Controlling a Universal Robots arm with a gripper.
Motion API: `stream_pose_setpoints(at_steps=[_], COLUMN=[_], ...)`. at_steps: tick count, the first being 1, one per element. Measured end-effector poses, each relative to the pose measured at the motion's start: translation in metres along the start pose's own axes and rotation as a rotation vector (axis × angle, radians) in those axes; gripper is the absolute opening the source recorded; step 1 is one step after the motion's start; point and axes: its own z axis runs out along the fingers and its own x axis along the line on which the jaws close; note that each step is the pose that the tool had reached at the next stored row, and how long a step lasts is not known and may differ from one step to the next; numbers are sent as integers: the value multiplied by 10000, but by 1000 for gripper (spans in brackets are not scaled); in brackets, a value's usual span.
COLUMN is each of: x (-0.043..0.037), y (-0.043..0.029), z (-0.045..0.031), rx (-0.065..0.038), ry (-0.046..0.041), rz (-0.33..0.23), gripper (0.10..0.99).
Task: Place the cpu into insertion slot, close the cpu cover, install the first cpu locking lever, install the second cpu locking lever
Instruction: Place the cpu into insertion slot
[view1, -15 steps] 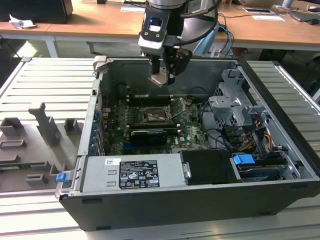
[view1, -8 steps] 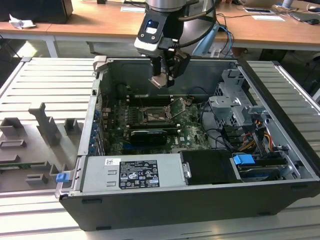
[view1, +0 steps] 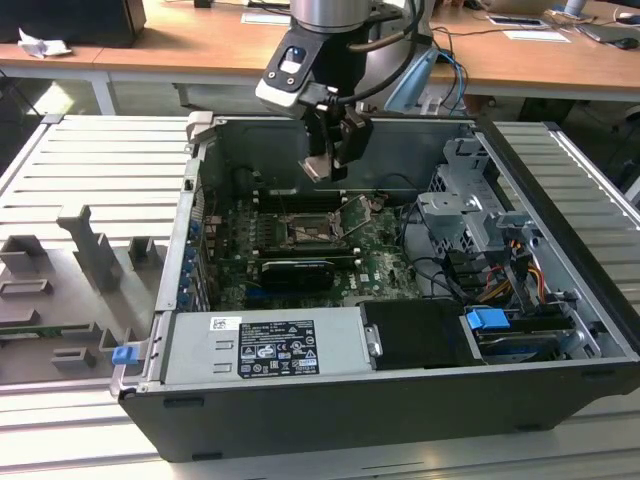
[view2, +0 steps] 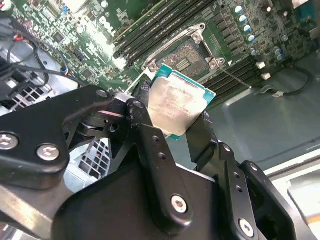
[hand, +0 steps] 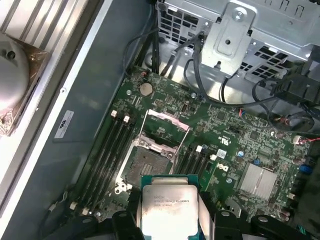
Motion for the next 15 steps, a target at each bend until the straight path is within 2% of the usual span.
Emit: stream_pose_setpoints(at_steps=[3, 6, 15], x=[0, -1, -1], y=[-1, -3, -5], z=[14, 33, 59], rx=[-4, 0, 14], ry=[-25, -65, -110], rz=[297, 835, 1467], gripper=[537, 537, 537])
